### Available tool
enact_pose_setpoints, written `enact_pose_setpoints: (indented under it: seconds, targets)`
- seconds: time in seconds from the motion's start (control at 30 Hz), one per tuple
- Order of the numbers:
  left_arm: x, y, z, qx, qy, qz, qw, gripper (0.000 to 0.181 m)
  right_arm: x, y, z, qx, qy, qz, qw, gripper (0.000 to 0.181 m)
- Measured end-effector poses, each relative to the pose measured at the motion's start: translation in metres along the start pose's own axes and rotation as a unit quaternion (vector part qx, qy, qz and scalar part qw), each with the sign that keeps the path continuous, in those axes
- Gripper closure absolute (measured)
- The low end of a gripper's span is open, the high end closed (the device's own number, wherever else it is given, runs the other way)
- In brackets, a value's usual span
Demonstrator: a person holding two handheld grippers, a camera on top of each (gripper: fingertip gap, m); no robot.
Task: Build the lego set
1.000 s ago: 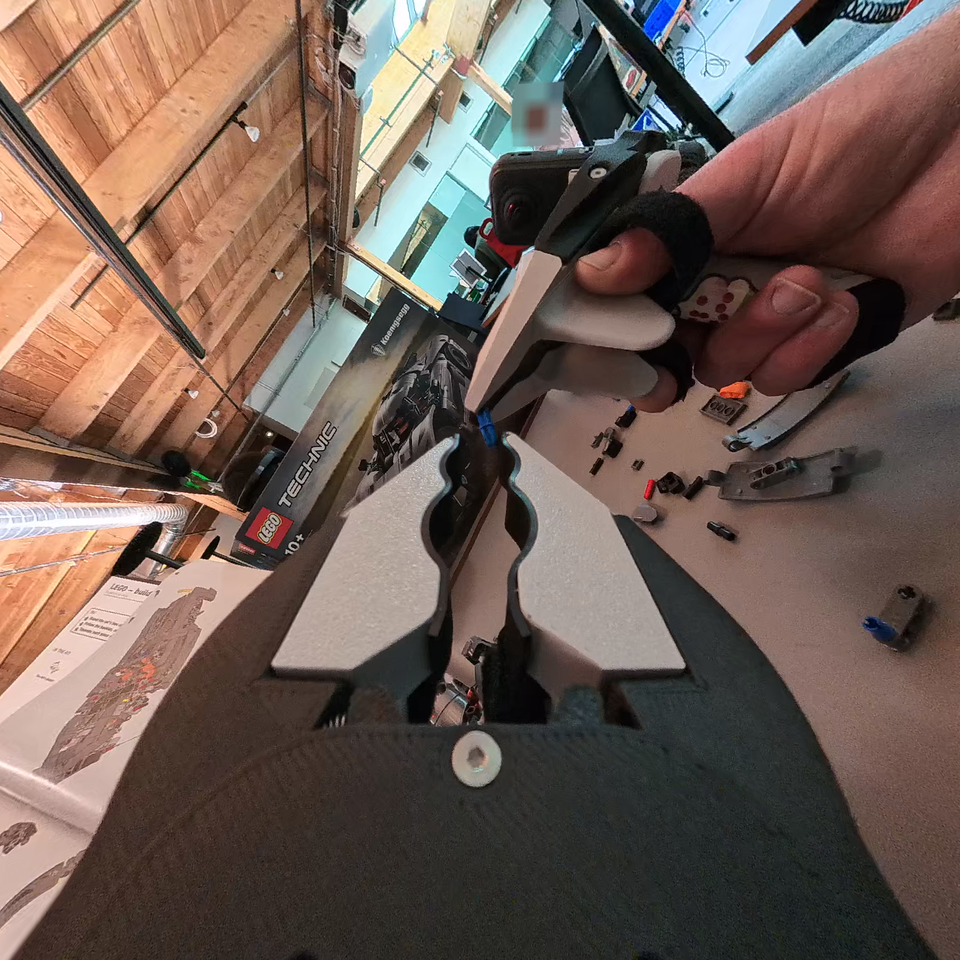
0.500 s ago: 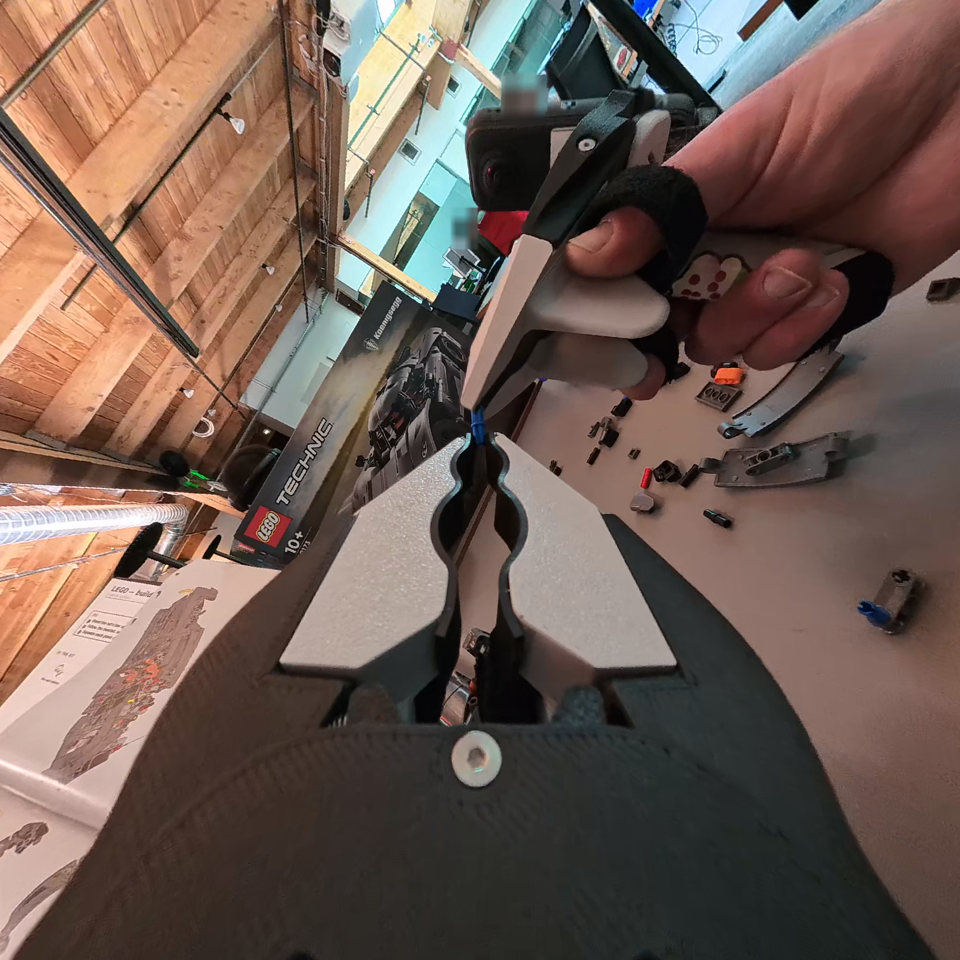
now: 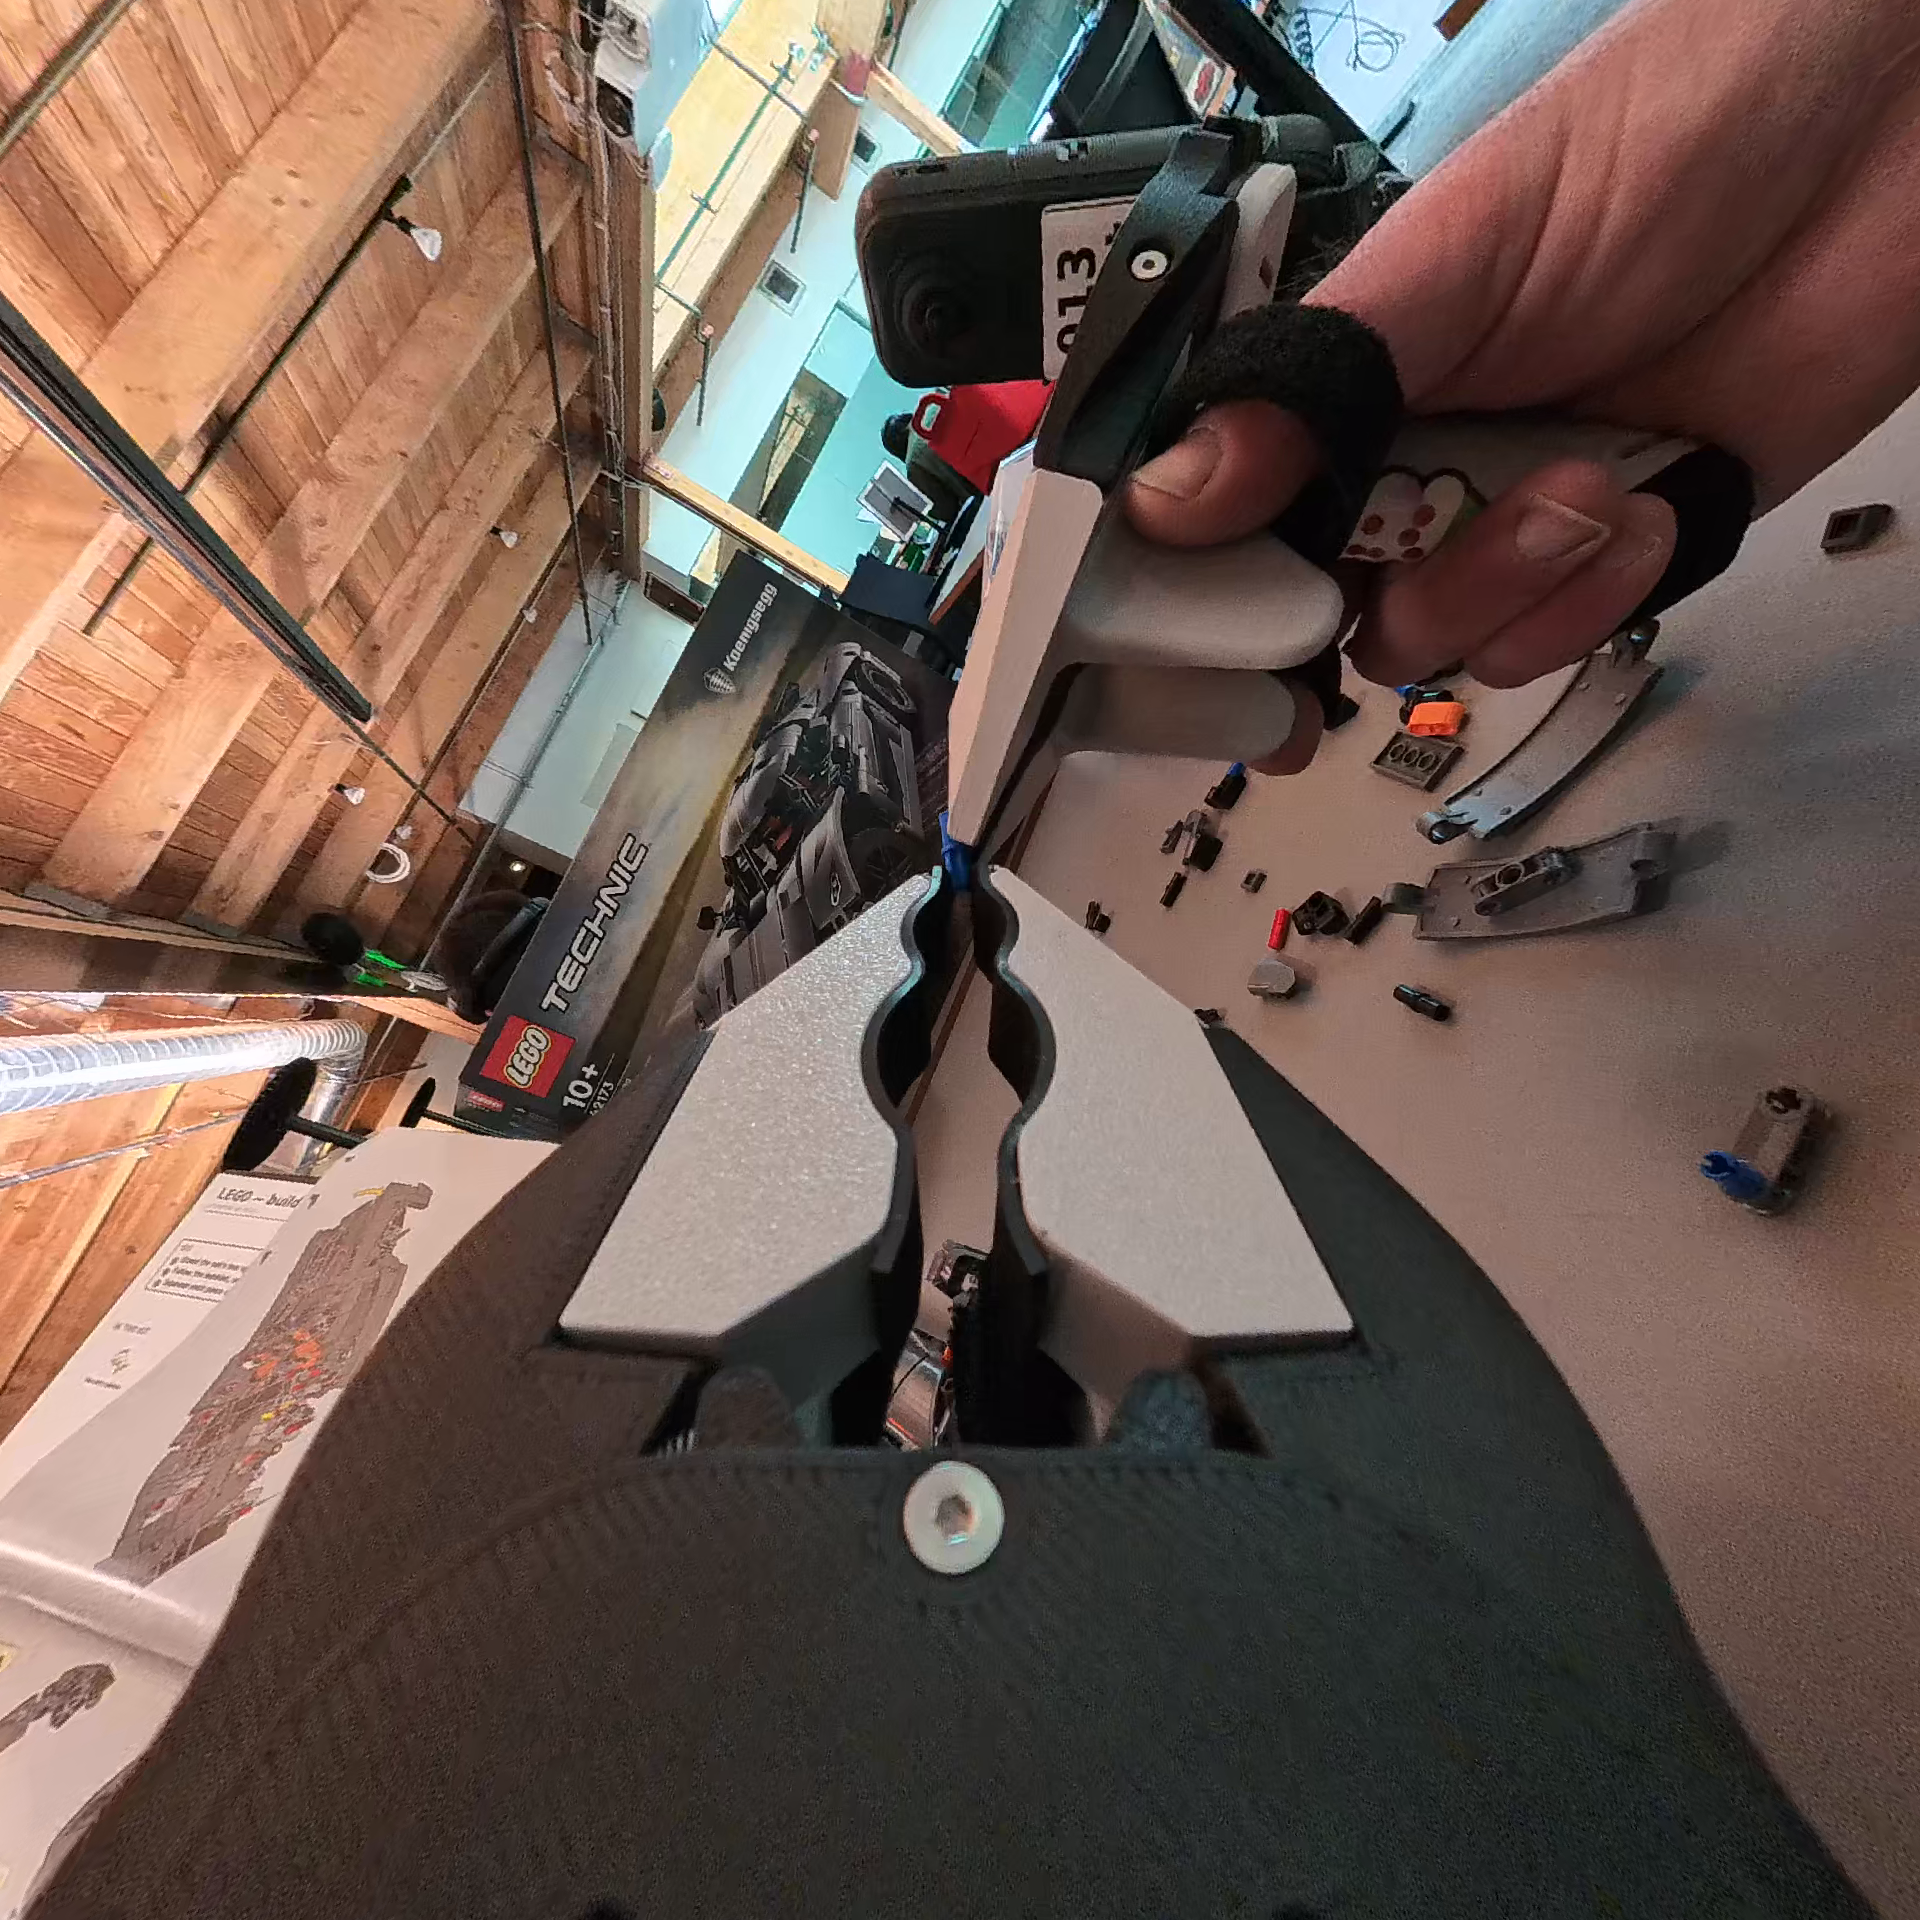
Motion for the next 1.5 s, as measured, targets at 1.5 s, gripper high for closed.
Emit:
enact_pose_setpoints:
  seconds: [1.5]
  targets:
    - [-0.0012, 0.0008, -0.0049, -0.016, -0.004, 0.002, 1.0, 0.18, -0.0003, -0.004, -0.001, -0.018, -0.013, 0.009, 1.0, 0.179]
Point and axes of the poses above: each gripper's, where its closed fingertips meet, y out along the fingers, x out of its top, z = x × y across the jaws, the point moved 4 cm from there along -y, back along the fingers, and after that the axes turned 9 degrees about y, right-handed, at the moved point
